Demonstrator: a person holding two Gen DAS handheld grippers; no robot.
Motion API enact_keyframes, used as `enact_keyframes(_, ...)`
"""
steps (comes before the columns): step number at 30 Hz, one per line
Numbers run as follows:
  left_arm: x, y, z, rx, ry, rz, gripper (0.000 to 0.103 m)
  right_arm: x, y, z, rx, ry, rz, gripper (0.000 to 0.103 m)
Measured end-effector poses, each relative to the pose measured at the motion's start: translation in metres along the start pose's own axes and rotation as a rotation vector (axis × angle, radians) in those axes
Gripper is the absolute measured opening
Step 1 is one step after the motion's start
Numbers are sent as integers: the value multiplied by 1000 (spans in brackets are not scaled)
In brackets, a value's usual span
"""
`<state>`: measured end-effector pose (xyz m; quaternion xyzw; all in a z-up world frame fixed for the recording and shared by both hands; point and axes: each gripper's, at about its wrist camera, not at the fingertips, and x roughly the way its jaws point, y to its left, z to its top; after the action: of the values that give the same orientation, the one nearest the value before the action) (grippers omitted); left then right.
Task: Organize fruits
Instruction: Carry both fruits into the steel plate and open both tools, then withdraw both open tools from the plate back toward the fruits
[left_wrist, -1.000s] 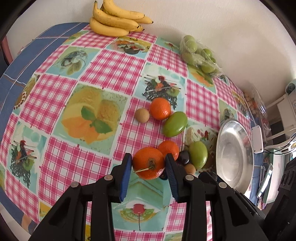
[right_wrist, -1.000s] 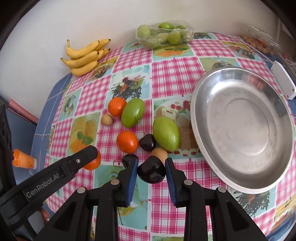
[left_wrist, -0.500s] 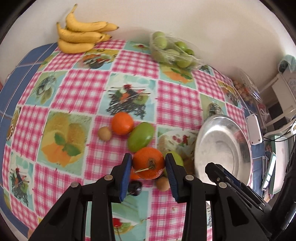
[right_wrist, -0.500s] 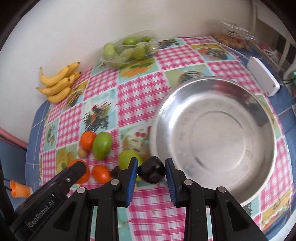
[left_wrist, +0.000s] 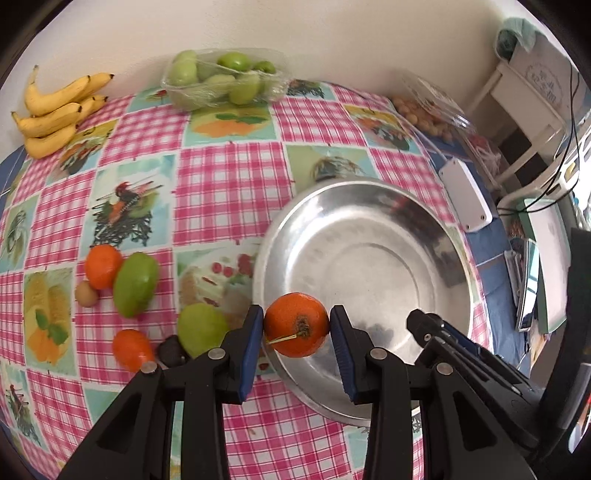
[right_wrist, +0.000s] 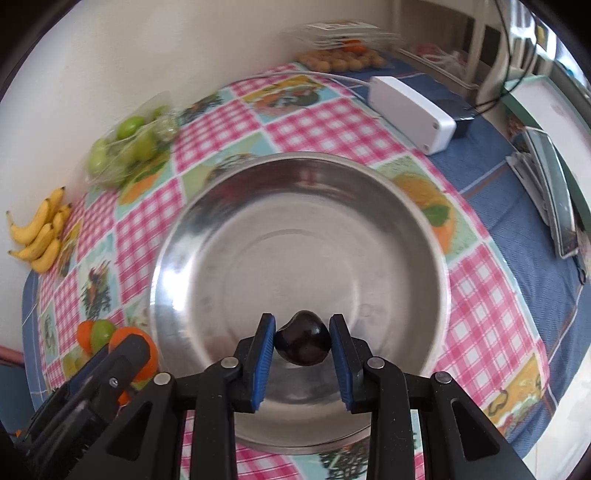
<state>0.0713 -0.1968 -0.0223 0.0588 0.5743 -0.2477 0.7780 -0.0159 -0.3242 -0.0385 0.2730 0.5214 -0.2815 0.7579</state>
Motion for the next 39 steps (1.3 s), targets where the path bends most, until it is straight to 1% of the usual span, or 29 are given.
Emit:
enact_keyframes(2,8,-4,1,5,15,-1,39,2,-5,1,9,0,-26,33)
enact_keyframes(7,21,-7,-1,8,50,-13,39,10,-12,0,19,17,-50,33)
enact_keyframes(13,20,-3,-4,-19,48,-25,40,12,-15,-5,24,43,-53,33)
enact_keyframes(16,16,0,-5,-34,38,-32,50,14,-12,-4,24,49,-51,35)
enact_keyframes(18,11,3,-5,-46,29,-38,52,14,-11,-3,27,45,-50,37)
enact_keyframes(19,8,4,-5,-51,23,-39,52,12,-11,-2,25,41,-52,44)
enact_keyframes(21,2,8,-6,-63,10,-35,59,8,-12,-2,21,31,-52,55)
enact_keyframes(22,-2,11,-6,-75,2,-29,67,6,-12,-2,20,26,-50,56)
enact_keyframes(23,-6,15,-7,-86,-7,-25,70,5,-12,-2,18,21,-45,56)
enact_keyframes(25,-13,23,-8,-110,-31,-16,71,2,-11,-3,14,14,-42,56)
enact_keyframes(27,-21,33,-10,-135,-53,9,79,-1,-11,-3,9,7,-39,57)
enact_keyframes(28,-22,38,-10,-147,-63,29,87,-2,-11,-3,7,2,-38,62)
enact_keyframes(29,-24,44,-12,-162,-75,58,90,-3,-10,-3,4,-2,-36,64)
enact_keyframes(30,-25,49,-13,-173,-81,81,90,-4,-10,-3,0,-7,-35,69)
enact_keyframes(31,-25,56,-14,-189,-83,113,90,-6,-10,-4,-5,-12,-35,72)
enact_keyframes(34,-21,76,-17,-241,-80,200,98,-7,-9,-4,-24,-23,-38,76)
enact_keyframes(35,-20,82,-19,-258,-81,215,98,-7,-8,-4,-30,-22,-37,77)
enact_keyframes(37,-17,94,-22,-296,-68,249,98,-6,-7,-5,-36,-18,-30,83)
enact_keyframes(39,-15,102,-24,-317,-65,255,98,-4,-5,-4,-44,-14,-21,86)
